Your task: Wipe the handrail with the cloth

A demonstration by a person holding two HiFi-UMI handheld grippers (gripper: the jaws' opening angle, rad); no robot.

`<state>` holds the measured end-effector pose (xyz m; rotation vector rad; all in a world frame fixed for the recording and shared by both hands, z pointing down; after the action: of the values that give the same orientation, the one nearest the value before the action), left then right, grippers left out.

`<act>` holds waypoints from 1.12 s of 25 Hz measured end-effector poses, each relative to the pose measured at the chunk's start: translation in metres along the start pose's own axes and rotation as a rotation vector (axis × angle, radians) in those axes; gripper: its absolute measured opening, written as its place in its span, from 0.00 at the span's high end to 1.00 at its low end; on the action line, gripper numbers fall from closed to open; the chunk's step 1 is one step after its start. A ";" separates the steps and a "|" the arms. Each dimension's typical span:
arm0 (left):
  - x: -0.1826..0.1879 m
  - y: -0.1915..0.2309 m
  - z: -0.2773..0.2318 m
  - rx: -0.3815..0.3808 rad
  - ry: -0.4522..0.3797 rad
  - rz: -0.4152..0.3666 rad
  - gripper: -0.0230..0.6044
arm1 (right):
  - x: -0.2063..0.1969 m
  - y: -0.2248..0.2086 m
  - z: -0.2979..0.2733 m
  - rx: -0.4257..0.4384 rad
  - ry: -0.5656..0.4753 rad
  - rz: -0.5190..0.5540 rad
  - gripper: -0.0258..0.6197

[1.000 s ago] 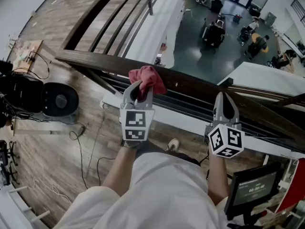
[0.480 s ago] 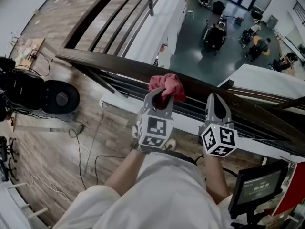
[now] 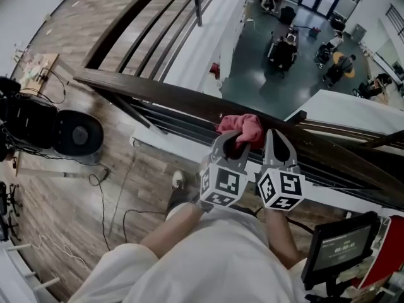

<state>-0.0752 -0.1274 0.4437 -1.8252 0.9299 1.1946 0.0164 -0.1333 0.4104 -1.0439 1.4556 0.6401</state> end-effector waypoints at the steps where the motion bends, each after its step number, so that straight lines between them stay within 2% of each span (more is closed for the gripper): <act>1: 0.000 -0.001 0.000 -0.005 -0.006 0.000 0.84 | 0.000 0.000 0.000 -0.004 -0.002 0.007 0.96; 6: -0.001 0.004 -0.001 -0.042 -0.025 -0.001 0.85 | 0.002 -0.002 -0.003 -0.036 -0.025 0.008 0.96; 14: -0.015 0.034 0.002 -0.057 -0.048 -0.010 0.85 | 0.000 -0.003 -0.005 -0.084 -0.052 -0.038 0.96; 18: -0.018 0.046 0.006 -0.074 -0.049 -0.012 0.85 | 0.000 0.000 -0.007 -0.104 -0.037 -0.028 0.96; 28: -0.025 0.087 0.010 -0.075 -0.047 0.001 0.85 | 0.006 0.005 -0.018 -0.098 -0.035 -0.006 0.96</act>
<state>-0.1618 -0.1539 0.4471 -1.8474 0.8699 1.2828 0.0037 -0.1476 0.4071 -1.1075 1.4011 0.7281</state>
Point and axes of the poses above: the fingertips, and each gripper's own axes: z backward along the fingers, y to its left, x out of its top, the point moved 4 cm from there along z, backward along the fingers, and after that the axes turned 14 degrees about x, right-handed, at the moved point
